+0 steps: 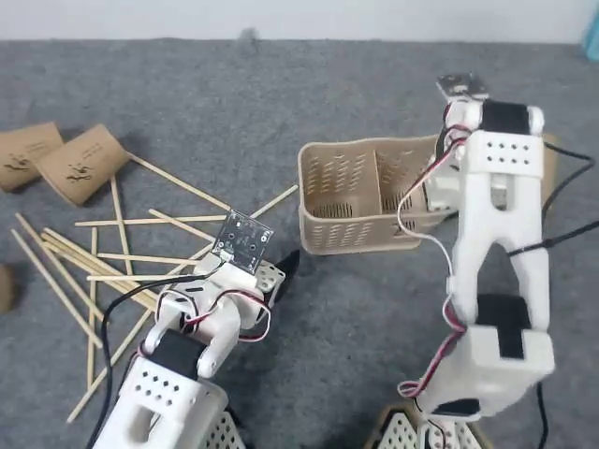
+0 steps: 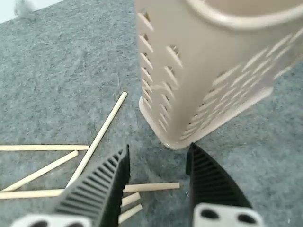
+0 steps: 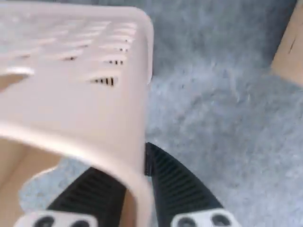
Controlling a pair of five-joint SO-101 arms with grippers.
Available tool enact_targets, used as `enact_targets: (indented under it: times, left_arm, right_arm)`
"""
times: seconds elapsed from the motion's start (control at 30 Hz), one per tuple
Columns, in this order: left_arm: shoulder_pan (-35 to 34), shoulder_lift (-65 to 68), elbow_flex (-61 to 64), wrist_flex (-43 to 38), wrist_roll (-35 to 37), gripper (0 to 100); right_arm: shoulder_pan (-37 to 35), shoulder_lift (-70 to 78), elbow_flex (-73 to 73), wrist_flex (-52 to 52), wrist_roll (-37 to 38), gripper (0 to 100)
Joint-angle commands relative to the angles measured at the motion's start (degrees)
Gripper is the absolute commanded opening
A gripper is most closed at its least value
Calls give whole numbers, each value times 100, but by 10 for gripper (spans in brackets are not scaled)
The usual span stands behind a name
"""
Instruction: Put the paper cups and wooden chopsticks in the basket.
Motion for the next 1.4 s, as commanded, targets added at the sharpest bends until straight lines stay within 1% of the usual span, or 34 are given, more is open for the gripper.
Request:
enact_targets:
  times: [0.0,0.13,0.4,0.47,0.63,0.7,0.97,1.13,1.27,1.33,1.37]
  left_arm:
    - [-18,0,-22,-149,-105,188]
    - [-26,0,-22,-149,-105,188]
    - [-26,0,-22,-141,-105,188]
    - [-26,0,-22,-141,-105,188]
    - [-18,0,-22,-141,-105,188]
    - [-18,0,-22,-141,-105,188]
    - [-26,0,-22,-141,-105,188]
    - [-26,0,-22,-141,-105,188]
    - [-26,0,-22,-141,-105,188]
    - [-26,0,-22,-141,-105,188]
    - [-35,0,-22,-141,-105,188]
  right_arm:
    - [-92,-1042,141,268,-132,6]
    - [-92,-1358,167,277,-123,6]
    - [-40,-664,756,268,-132,13]
    - [-13,-602,862,268,-132,54]
    - [189,-629,835,268,-185,247]
    - [198,-760,774,259,-176,279]
    - [163,-2088,396,259,202,278]
    - [233,-2545,404,259,457,278]
    - [576,-2589,299,242,633,275]
    - [945,-2536,97,198,738,269]
    - [1130,-2466,0,101,774,248]
